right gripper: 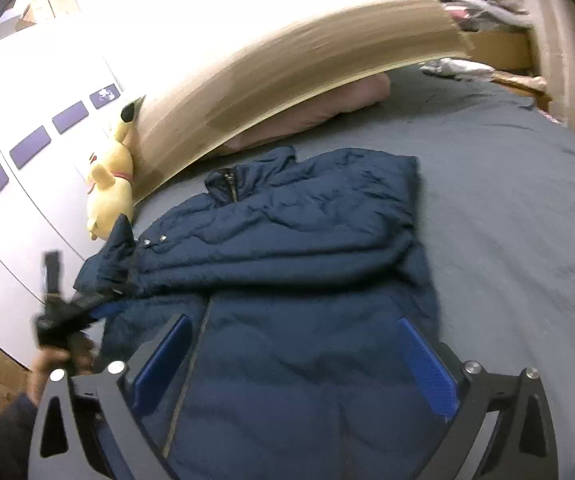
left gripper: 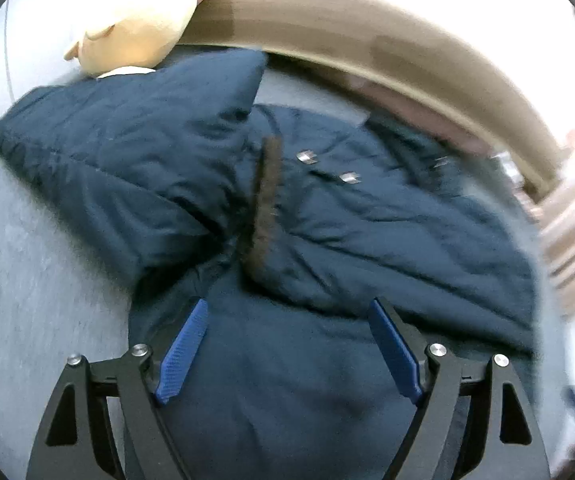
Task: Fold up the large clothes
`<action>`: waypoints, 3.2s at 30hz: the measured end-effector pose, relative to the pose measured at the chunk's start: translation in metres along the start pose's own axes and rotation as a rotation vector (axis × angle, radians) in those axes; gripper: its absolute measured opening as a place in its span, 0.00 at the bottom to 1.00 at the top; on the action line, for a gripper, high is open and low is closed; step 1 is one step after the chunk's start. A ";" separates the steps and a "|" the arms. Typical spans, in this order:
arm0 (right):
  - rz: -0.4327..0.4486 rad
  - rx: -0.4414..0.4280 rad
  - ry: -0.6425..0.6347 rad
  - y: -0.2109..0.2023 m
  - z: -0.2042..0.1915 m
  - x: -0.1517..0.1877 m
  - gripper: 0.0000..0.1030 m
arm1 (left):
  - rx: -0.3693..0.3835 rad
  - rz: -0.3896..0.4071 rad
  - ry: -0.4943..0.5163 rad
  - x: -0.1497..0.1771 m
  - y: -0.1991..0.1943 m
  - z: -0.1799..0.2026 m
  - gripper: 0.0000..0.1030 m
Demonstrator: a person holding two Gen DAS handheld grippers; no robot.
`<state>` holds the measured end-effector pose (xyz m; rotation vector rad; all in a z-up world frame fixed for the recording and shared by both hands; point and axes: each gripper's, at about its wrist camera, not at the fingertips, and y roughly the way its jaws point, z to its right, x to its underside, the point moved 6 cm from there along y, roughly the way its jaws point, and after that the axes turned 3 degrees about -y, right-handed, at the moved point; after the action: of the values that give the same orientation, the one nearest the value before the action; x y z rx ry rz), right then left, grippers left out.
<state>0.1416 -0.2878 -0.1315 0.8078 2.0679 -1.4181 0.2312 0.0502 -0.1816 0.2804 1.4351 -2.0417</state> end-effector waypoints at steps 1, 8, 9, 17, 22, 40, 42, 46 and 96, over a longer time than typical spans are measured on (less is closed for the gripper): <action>0.001 0.008 0.009 -0.007 0.005 0.007 1.00 | 0.031 0.005 -0.006 0.001 -0.013 -0.003 0.80; 0.130 0.135 0.170 -0.058 0.077 0.026 1.00 | 0.038 0.150 -0.229 -0.028 -0.086 -0.122 0.81; 0.135 0.154 0.192 -0.062 0.087 0.028 1.00 | 0.025 0.167 -0.280 -0.036 -0.090 -0.144 0.81; 0.156 0.223 0.362 -0.059 0.156 0.057 1.00 | 0.094 0.218 -0.703 -0.107 -0.073 -0.279 0.81; 0.161 0.249 0.359 -0.049 0.159 0.066 1.00 | 0.125 0.233 -0.756 -0.139 -0.047 -0.296 0.81; 0.150 0.261 0.389 -0.037 0.171 0.079 1.00 | -0.081 0.207 -0.663 -0.166 -0.035 -0.318 0.10; 0.154 0.257 0.391 -0.037 0.171 0.079 1.00 | -0.104 0.234 -0.613 -0.172 -0.050 -0.309 0.09; 0.168 0.242 0.400 -0.037 0.173 0.081 1.00 | -0.139 0.322 -0.463 -0.183 -0.094 -0.272 0.09; 0.280 0.095 0.458 -0.055 0.185 0.086 1.00 | 0.098 0.107 0.371 -0.032 -0.006 0.232 0.09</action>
<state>0.0556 -0.4613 -0.2170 1.5145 2.1039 -1.2668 0.2929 -0.1472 -0.0705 0.7955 1.4956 -2.0475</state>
